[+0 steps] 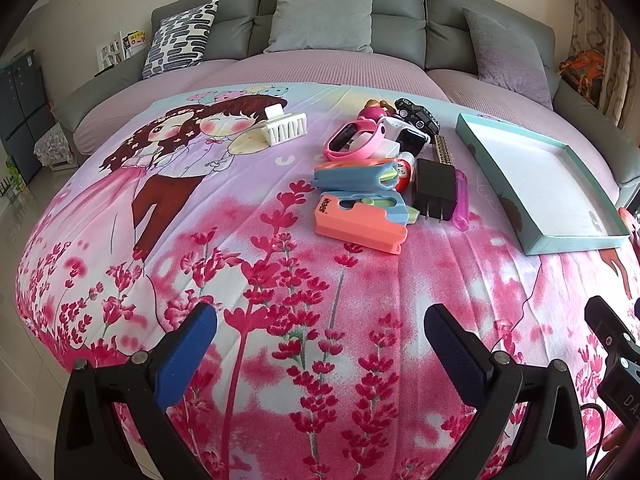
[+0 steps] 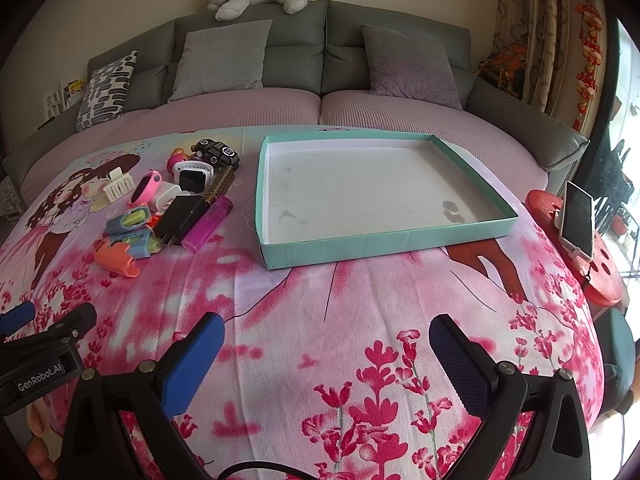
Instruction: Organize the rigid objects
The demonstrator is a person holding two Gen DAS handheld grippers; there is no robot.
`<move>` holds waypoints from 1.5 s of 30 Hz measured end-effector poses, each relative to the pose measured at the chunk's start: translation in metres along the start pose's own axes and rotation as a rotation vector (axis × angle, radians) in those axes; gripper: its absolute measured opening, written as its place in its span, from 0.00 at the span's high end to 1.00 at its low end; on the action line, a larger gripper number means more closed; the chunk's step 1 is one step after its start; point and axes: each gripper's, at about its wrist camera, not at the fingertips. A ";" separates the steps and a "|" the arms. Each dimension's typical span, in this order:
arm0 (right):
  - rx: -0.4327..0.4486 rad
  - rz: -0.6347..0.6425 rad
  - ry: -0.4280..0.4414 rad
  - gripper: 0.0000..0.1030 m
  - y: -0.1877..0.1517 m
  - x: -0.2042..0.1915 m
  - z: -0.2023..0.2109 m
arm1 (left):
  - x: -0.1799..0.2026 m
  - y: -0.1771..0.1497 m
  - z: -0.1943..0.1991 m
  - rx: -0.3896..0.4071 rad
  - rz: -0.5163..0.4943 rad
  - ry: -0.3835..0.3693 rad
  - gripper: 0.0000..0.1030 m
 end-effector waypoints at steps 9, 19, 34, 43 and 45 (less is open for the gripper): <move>-0.001 -0.001 0.000 0.00 0.000 0.000 0.000 | 0.000 0.000 0.000 -0.001 0.001 -0.001 0.00; 0.010 0.018 0.024 0.00 0.004 -0.003 0.003 | -0.005 0.003 0.007 0.030 0.003 -0.021 0.00; -0.055 0.122 0.215 0.00 0.046 -0.083 -0.025 | -0.068 0.054 -0.016 0.013 0.061 -0.038 0.00; -0.126 0.141 0.223 0.00 0.055 -0.091 -0.062 | -0.041 0.056 -0.047 -0.032 -0.024 -0.128 0.00; -0.145 0.116 0.232 0.00 0.060 -0.086 -0.069 | -0.034 0.057 -0.051 -0.033 -0.041 -0.122 0.01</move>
Point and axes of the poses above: each gripper's, at about its wrist camera, not at the fingertips, and z roughly against the way its jaws point, x to its right, y to its top, and after that the axes turned 8 degrees about -z, right-handed
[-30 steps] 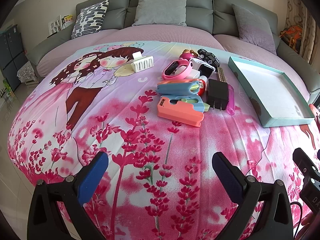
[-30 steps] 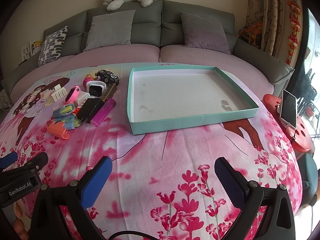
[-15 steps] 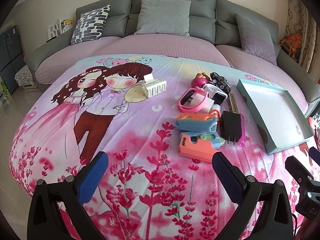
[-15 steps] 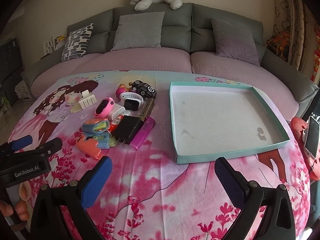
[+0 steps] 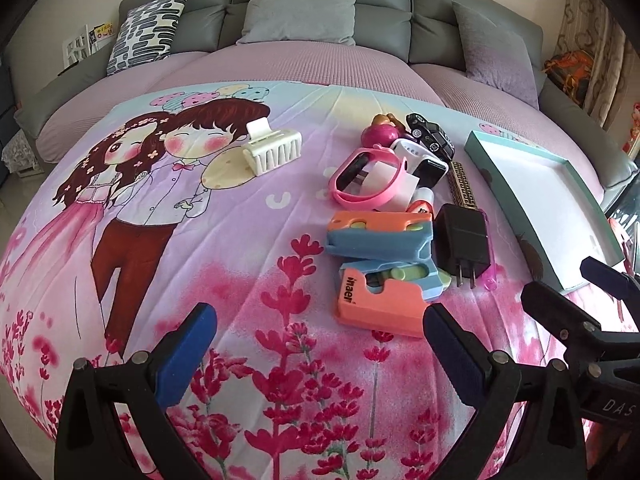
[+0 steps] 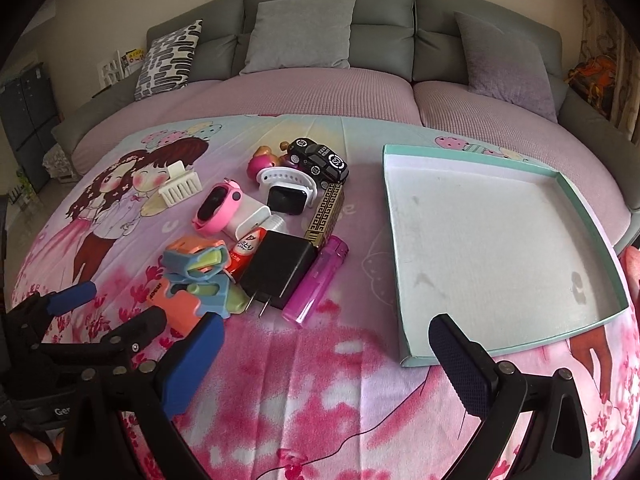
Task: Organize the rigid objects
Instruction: 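Grasp the orange-and-blue toy knife with the left tool while the right tool grasps the black charger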
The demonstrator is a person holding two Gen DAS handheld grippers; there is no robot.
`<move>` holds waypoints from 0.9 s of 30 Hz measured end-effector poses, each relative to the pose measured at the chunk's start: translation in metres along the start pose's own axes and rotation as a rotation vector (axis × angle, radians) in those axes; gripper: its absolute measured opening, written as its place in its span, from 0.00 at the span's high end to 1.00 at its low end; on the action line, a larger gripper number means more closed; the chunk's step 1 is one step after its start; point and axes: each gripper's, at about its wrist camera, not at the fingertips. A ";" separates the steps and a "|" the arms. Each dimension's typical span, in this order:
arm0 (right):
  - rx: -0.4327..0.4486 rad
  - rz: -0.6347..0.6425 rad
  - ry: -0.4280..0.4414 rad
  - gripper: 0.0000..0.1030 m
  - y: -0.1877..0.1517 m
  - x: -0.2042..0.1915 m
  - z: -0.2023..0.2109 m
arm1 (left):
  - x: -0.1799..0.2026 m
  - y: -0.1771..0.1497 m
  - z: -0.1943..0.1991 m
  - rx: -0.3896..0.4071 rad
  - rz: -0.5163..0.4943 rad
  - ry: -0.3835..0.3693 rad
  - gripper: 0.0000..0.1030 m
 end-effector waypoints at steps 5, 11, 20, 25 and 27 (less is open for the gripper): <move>-0.025 -0.030 0.037 0.00 0.011 0.010 -0.010 | 0.010 0.007 -0.016 -0.024 -0.008 -0.039 0.01; -0.039 -0.037 0.075 0.06 0.022 0.011 -0.017 | 0.026 0.015 -0.029 -0.028 -0.051 -0.035 0.01; -0.047 -0.009 0.098 0.07 0.032 0.000 -0.030 | 0.036 0.028 -0.046 -0.044 -0.020 -0.039 0.01; -0.047 -0.003 0.099 0.07 0.033 0.000 -0.032 | 0.037 0.027 -0.046 -0.035 -0.019 -0.021 0.01; -0.050 -0.002 0.102 0.07 0.033 -0.002 -0.033 | 0.035 0.025 -0.045 -0.034 -0.018 -0.020 0.03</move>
Point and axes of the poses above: each gripper's, at about its wrist camera, not at the fingertips, and z roughly against the way its jaws point, x to its right, y to its top, and after that the axes turned 8 degrees about -z, right-handed
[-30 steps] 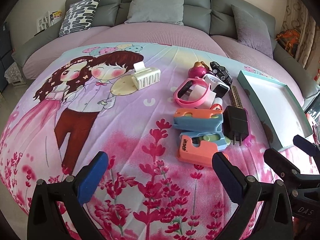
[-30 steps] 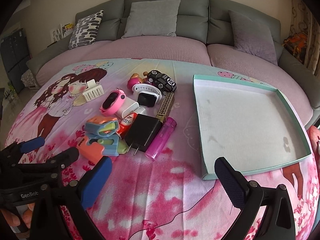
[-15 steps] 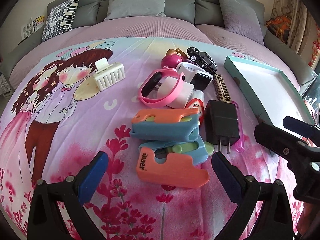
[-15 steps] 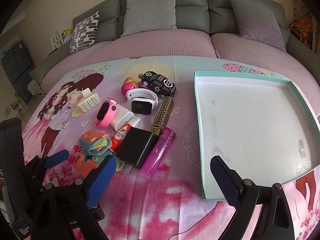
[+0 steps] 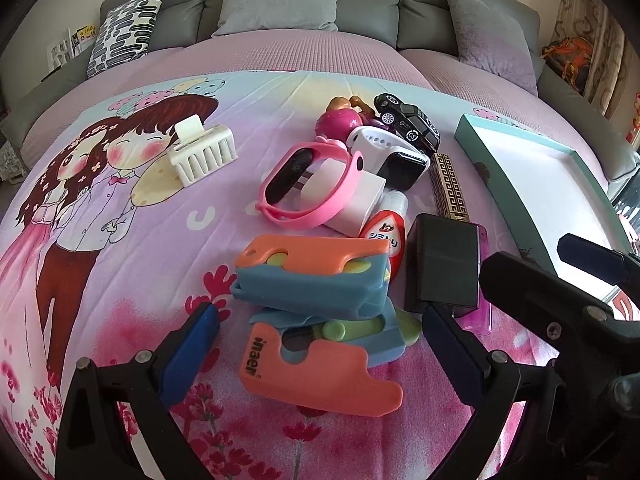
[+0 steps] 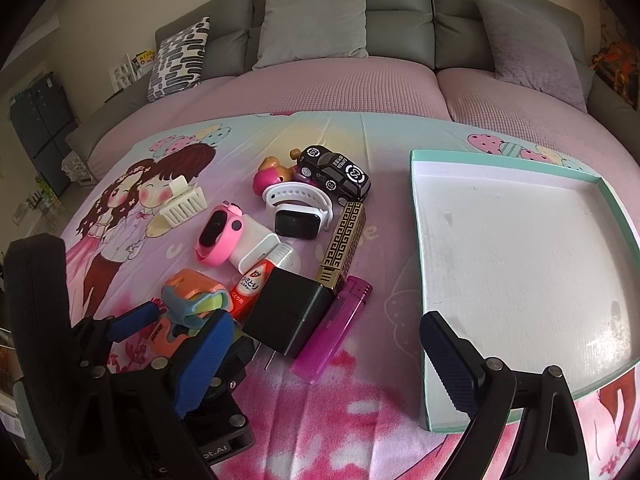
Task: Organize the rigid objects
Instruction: 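Grasp the orange-and-blue toy knife with the left tool while the right tool grasps the black charger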
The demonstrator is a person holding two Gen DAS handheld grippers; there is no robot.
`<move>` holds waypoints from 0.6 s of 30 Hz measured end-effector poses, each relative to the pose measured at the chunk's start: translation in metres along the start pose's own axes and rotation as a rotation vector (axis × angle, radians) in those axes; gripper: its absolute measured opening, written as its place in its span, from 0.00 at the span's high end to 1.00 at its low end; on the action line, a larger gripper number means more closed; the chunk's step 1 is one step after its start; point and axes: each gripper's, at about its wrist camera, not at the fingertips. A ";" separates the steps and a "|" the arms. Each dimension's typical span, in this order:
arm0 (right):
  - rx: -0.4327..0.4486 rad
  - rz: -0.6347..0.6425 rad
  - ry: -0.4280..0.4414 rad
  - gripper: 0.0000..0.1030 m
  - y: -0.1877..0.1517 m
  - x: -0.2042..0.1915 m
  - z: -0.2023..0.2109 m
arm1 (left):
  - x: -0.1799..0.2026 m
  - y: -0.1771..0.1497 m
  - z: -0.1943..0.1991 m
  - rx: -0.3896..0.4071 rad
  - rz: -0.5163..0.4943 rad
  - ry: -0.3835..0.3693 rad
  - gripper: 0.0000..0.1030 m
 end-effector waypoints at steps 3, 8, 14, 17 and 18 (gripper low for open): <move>-0.004 0.014 0.000 0.07 0.001 -0.004 -0.003 | -0.004 -0.004 0.001 -0.007 0.003 -0.004 0.13; -0.016 0.029 0.004 0.13 0.002 -0.013 -0.008 | -0.014 -0.008 0.005 -0.002 0.008 0.004 0.24; -0.029 0.065 0.003 0.20 0.002 -0.027 -0.015 | -0.037 -0.013 0.011 0.004 0.034 0.015 0.24; -0.039 0.081 -0.001 0.24 0.001 -0.033 -0.019 | -0.050 -0.016 0.014 0.007 0.049 0.034 0.24; -0.043 0.082 -0.004 0.25 0.000 -0.034 -0.021 | -0.055 -0.017 0.015 0.007 0.060 0.036 0.24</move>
Point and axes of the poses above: each gripper's, at about its wrist camera, not at the fingertips, and z roughly against the way its jaws point, x to its right, y to its top, and after that the axes turned 8 degrees about -z, right-handed
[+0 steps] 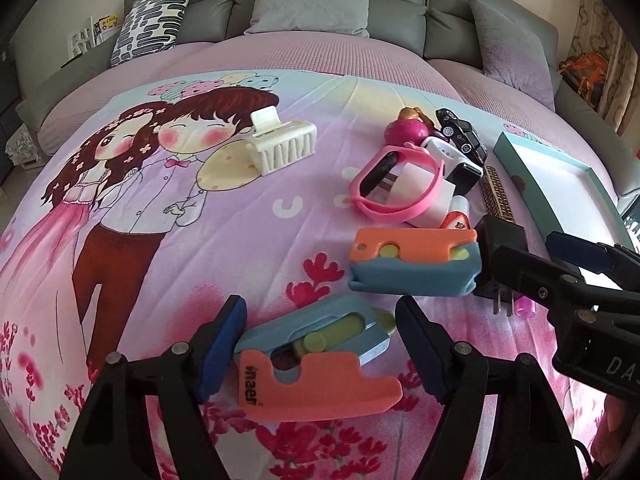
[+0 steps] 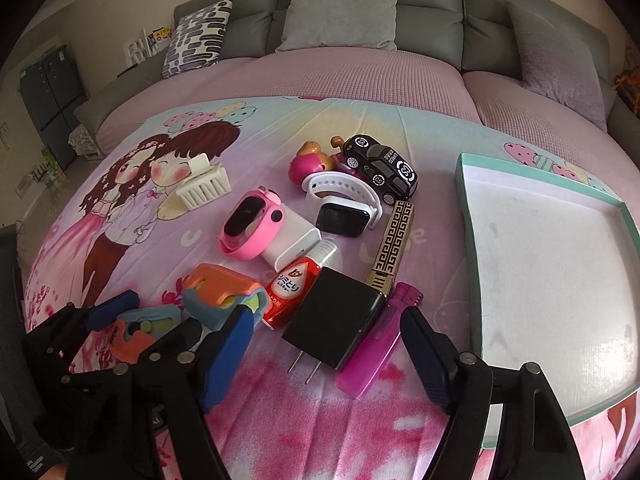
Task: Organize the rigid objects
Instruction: 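Grasp the orange-and-blue toy knife with the left tool while the right tool grasps the black charger, then lift the toy knife with the left tool while the right tool lifts the black charger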
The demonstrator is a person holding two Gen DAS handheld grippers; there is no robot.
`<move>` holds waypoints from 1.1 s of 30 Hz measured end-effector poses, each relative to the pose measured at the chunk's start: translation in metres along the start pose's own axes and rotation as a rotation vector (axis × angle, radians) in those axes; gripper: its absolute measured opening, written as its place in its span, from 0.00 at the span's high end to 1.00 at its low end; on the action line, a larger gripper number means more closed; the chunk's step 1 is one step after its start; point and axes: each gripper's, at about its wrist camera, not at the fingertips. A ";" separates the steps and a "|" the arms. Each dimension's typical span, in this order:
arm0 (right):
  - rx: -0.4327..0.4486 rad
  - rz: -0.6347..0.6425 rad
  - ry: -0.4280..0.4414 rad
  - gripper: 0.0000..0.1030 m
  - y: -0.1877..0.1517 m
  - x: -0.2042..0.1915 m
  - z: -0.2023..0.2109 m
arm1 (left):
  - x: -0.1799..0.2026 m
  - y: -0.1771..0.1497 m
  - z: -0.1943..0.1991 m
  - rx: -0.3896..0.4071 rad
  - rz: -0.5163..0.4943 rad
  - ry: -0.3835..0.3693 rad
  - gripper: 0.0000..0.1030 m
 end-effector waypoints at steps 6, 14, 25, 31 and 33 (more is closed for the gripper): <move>-0.026 -0.009 -0.025 0.34 0.000 -0.004 -0.010 | -0.028 -0.007 0.001 -0.008 0.061 0.022 0.29; -0.046 -0.031 -0.073 0.48 -0.001 -0.005 -0.019 | -0.037 -0.011 0.001 -0.004 0.079 0.022 0.36; -0.004 -0.089 -0.032 0.55 -0.005 0.005 -0.006 | -0.047 -0.019 0.009 0.057 0.123 -0.055 0.66; -0.010 -0.099 -0.022 0.55 -0.005 0.008 -0.006 | -0.051 -0.018 0.011 0.034 0.120 -0.110 0.57; -0.011 -0.103 -0.021 0.55 -0.006 0.009 -0.006 | -0.049 -0.020 0.014 0.025 0.101 -0.107 0.49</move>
Point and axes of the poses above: each gripper's, at about its wrist camera, not at the fingertips, and z roughly against the way its jaws point, x to its right, y to its top, and after that the axes turned 8 degrees about -z, right-handed
